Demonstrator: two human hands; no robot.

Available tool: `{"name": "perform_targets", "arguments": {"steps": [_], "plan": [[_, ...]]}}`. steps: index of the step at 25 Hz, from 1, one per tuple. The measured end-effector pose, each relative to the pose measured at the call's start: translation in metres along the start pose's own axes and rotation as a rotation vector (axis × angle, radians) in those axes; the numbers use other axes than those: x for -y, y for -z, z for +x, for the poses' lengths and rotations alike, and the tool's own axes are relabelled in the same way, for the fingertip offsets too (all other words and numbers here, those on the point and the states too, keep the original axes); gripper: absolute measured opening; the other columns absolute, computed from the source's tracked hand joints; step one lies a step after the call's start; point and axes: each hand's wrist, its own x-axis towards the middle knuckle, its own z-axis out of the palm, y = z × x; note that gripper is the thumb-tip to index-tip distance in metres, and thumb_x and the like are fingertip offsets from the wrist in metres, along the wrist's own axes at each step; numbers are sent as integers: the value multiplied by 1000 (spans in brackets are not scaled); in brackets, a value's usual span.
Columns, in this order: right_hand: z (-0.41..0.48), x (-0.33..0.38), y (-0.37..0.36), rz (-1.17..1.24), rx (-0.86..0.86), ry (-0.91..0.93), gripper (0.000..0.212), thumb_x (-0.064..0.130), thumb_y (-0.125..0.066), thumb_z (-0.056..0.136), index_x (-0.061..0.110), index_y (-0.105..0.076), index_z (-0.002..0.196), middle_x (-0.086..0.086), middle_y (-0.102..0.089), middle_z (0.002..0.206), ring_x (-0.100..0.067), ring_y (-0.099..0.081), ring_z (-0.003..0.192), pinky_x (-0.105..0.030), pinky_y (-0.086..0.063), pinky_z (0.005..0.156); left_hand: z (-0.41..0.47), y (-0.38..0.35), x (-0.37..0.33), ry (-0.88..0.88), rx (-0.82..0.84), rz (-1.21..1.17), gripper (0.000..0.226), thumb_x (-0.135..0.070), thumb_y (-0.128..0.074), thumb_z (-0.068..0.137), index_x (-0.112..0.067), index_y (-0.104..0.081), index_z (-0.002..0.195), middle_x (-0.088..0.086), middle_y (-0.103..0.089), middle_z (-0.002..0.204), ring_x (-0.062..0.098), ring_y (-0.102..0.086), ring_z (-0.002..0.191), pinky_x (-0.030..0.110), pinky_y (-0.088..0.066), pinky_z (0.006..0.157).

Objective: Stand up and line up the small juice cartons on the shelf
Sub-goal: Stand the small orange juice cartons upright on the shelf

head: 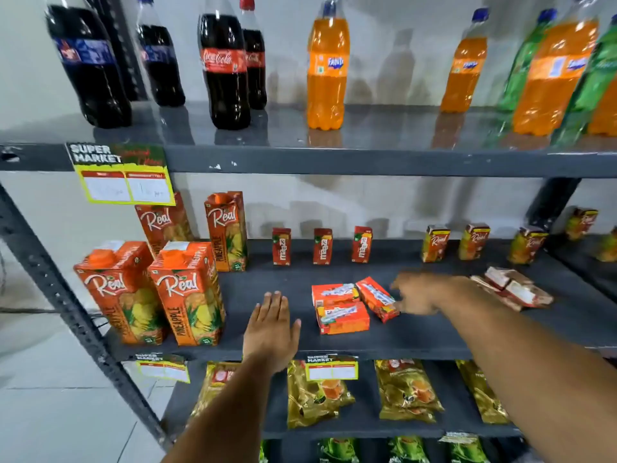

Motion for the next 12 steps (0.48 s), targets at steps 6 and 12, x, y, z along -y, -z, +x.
{"name": "perform_targets", "arguments": {"steps": [6,12], "plan": [[80,31,-46,201,152,-16,34,44,-58,88,14,-59,106,-10,-63,116,-25,-58,92,-32,-42,70,21,-59,49,26,99,41,91,-53,14,76,-5,-11,150,12,-8,162,26,-5,148,37,-2,118],[95,24,-71,430,-21,-198,58,54,-74,71,14,-60,110,-7,-66,114,-23,-62,95,-31,-47,71,26,-53,59,12,90,32,90,-54,11,78,-5,-13,150,11,-9,161,24,-6,148,36,-4,118]]}}
